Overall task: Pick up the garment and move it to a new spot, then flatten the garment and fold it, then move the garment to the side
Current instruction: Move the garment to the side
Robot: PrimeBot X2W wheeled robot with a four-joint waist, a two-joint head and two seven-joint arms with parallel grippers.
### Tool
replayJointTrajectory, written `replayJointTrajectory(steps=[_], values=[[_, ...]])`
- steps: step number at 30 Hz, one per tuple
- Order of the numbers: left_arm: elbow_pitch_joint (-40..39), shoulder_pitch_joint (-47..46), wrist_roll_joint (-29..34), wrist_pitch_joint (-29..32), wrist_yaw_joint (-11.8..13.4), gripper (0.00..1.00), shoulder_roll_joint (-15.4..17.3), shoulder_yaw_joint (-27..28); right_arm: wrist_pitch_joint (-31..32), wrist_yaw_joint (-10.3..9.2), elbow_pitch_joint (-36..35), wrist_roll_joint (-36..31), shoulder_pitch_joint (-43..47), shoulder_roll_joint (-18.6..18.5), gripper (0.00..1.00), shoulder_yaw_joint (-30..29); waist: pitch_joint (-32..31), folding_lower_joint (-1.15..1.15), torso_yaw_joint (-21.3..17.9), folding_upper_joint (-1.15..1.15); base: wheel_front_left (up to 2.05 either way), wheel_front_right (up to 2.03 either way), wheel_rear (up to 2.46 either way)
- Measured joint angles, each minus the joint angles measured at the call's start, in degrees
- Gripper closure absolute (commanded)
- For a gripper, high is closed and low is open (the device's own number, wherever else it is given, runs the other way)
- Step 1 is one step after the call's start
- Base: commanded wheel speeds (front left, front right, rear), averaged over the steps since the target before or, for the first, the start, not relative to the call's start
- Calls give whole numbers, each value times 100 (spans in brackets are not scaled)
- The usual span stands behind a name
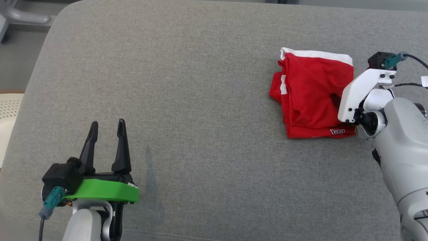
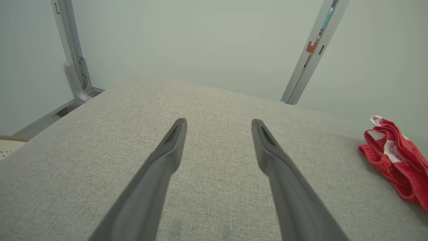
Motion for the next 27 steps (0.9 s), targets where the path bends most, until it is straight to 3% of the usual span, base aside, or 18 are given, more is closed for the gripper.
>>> replayJointTrajectory(steps=[1, 5, 10, 15, 19, 27], values=[[0, -1, 0, 0, 0, 0, -2, 5, 7, 0, -21, -14, -12, -24, 100, 114, 5, 0, -10, 0, 0, 0, 0], [-19, -2, 33, 0, 0, 0, -9, 38, 113, 10, -281, -45, -49, -211, 100, 767, -23, 0, -109, 0, 0, 0, 0], [-87, 74, 58, 0, 0, 0, -9, 123, 448, 8, -1091, 208, -171, -886, 100, 1755, -138, 0, -387, 0, 0, 0, 0], [-182, 171, 177, 0, 0, 0, 26, 125, 924, 8, -2012, 878, -269, -1451, 100, 2286, -235, 0, -783, 0, 0, 0, 0], [-288, 166, 202, 0, 0, 0, 103, 176, 1145, 8, -2466, 1171, -319, -1937, 100, 2338, -258, 0, -1144, 0, 0, 0, 0], [-345, 106, 221, 0, 0, 0, 186, 94, 964, 8, -2697, 1162, -223, -2393, 100, 2058, -185, 0, -1770, 0, 0, 0, 0]])
